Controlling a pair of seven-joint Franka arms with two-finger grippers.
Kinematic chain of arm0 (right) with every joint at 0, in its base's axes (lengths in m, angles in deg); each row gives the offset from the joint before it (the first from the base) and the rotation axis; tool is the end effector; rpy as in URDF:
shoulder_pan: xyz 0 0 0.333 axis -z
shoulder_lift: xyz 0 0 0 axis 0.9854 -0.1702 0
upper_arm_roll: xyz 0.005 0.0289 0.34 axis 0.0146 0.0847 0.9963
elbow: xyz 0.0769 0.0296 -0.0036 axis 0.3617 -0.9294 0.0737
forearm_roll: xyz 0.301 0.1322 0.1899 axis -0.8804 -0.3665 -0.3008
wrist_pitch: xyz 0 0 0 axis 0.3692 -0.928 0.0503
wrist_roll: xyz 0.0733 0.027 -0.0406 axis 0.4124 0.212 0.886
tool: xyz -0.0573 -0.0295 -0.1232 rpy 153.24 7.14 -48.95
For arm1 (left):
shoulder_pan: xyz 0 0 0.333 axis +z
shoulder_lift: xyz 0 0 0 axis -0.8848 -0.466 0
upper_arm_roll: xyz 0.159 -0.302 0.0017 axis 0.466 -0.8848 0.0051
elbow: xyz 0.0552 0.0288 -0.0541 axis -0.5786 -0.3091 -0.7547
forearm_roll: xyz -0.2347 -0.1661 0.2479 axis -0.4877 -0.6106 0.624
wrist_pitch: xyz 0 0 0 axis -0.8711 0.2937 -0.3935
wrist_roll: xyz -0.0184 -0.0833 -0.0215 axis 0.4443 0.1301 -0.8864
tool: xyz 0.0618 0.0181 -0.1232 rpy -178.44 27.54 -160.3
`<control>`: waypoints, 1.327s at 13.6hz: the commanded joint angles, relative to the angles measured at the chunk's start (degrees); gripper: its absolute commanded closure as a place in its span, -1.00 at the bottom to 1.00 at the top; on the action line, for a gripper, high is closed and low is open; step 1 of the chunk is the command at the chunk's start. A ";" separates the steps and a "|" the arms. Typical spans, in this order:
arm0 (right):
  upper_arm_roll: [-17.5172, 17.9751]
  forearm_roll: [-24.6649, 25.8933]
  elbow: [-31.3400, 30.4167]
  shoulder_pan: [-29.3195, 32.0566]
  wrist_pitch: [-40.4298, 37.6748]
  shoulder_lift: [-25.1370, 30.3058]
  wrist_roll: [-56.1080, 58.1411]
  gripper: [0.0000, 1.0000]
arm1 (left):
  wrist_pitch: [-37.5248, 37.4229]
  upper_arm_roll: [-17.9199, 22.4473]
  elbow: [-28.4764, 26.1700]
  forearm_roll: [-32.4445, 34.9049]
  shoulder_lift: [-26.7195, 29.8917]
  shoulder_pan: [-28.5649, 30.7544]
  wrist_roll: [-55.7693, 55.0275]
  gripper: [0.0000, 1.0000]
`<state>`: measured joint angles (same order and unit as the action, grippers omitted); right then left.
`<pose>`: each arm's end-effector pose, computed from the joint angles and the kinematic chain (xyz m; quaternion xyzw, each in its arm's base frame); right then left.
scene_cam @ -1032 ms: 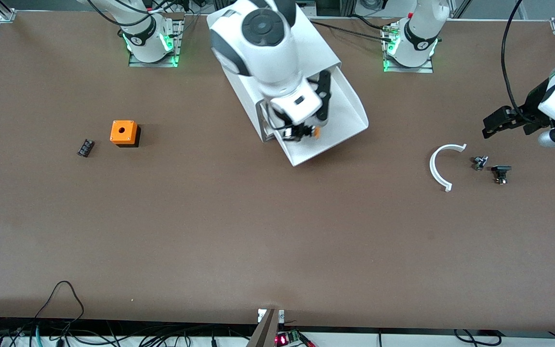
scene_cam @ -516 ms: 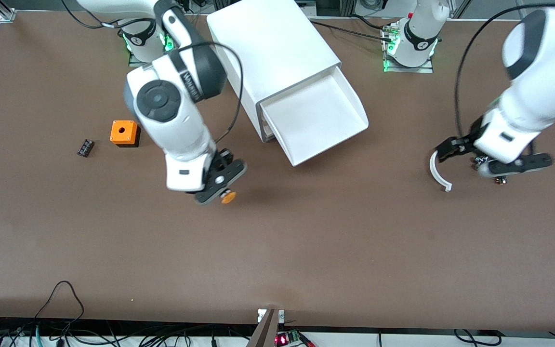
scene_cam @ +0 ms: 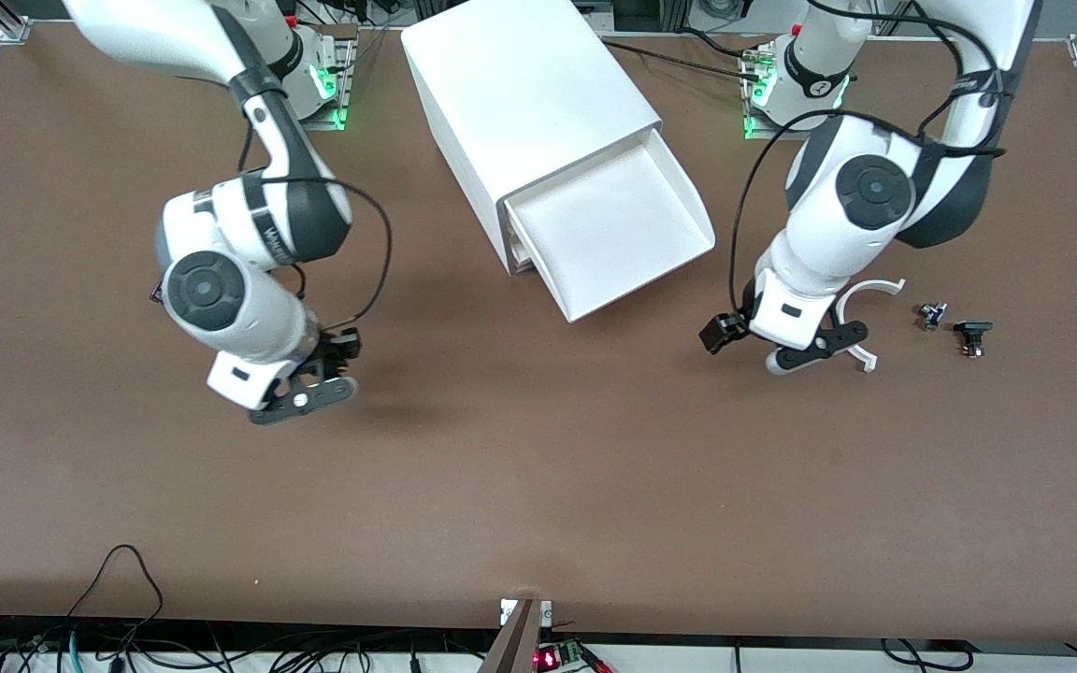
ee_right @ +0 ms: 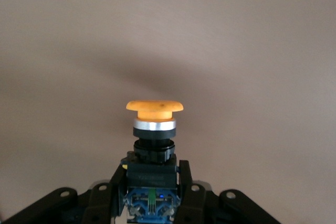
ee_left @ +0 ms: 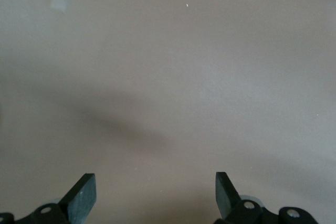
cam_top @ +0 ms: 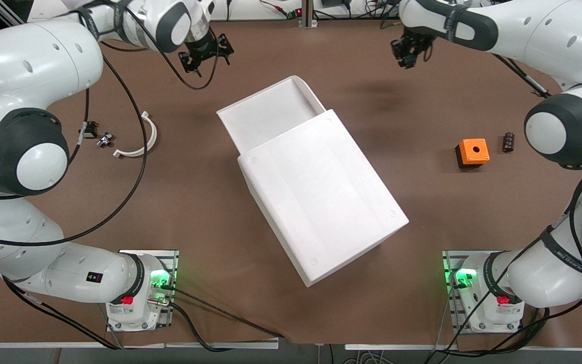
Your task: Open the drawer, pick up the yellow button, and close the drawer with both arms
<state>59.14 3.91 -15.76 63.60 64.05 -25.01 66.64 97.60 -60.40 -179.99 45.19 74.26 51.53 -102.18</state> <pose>0.6558 0.1920 0.3537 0.9884 0.1394 -0.0535 0.0285 0.5817 -0.2287 0.3753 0.9744 0.2174 0.0294 0.0482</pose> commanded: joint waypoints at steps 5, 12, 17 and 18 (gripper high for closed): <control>1.03 0.84 -14.42 12.99 8.88 4.80 17.12 0.41 | 3.06 -6.35 -5.83 0.87 0.85 -2.30 -15.69 -1.00; 1.03 1.81 -36.12 20.55 32.25 9.38 25.66 0.39 | 2.71 -16.97 -12.59 0.87 3.22 -3.98 -15.89 -1.00; 1.20 1.37 -40.82 21.35 39.42 8.94 25.85 -0.33 | 2.44 -23.14 -14.62 0.87 3.93 -3.98 -15.71 -1.00; 1.20 1.28 -40.73 21.35 39.33 8.94 25.77 -0.99 | 2.44 -24.45 -15.06 0.87 3.93 -3.98 -15.71 -1.00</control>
<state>59.21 4.97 -55.44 83.95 103.10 -17.97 92.63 99.86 -82.69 -193.02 45.20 78.20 47.83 -117.77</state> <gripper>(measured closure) 0.520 0.000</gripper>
